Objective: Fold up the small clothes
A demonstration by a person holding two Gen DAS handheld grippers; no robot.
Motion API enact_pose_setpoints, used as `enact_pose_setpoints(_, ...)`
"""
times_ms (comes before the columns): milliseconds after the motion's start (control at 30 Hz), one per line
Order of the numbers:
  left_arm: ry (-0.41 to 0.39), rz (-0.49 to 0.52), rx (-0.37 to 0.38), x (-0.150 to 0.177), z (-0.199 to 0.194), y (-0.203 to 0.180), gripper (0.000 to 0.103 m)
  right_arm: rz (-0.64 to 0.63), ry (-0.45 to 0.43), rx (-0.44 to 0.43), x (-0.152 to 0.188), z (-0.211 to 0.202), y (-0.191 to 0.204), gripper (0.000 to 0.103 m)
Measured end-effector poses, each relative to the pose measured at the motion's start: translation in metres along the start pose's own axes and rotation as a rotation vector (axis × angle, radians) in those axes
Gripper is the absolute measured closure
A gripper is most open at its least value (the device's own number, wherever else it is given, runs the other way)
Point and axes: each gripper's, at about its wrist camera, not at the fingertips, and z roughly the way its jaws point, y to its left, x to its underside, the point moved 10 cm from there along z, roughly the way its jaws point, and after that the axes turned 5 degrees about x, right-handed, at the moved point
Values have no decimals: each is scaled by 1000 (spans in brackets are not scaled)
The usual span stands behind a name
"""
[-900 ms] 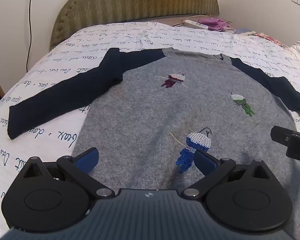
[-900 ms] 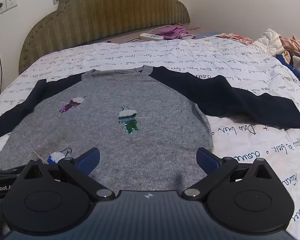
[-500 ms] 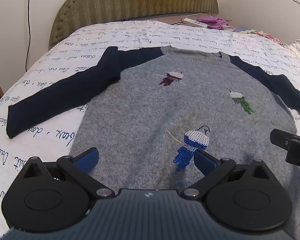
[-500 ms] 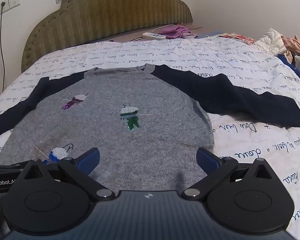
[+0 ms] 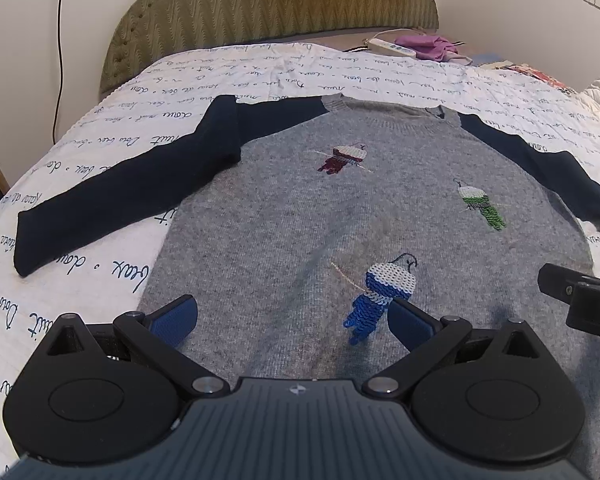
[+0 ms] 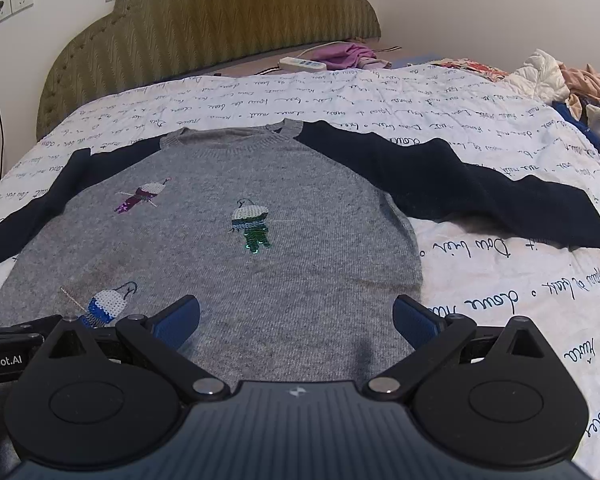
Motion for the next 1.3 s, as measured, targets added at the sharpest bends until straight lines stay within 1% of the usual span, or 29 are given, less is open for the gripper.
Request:
enact_pose_setpoints(467,-32,20,-8,-4,-3,-4,1,6,10,-8,3,1,-1,0)
enact_pose_setpoints(767,-25,17,-9,-3,-2,-4,1,7,11,-28,4,0,2,0)
enact_pose_setpoints(933,-21,20,-14,-2,-2,-5,1,10,-6,-68,1,-5,4,0)
enact_pose_setpoints(1200,-14,25,-25,0,-1,-5,1,2,-17,-67,-1,-9,5,0)
enact_pose_setpoints(1300,-12,27,-27,0,-1,-4,1,8,-5,-72,0,-7,5,0)
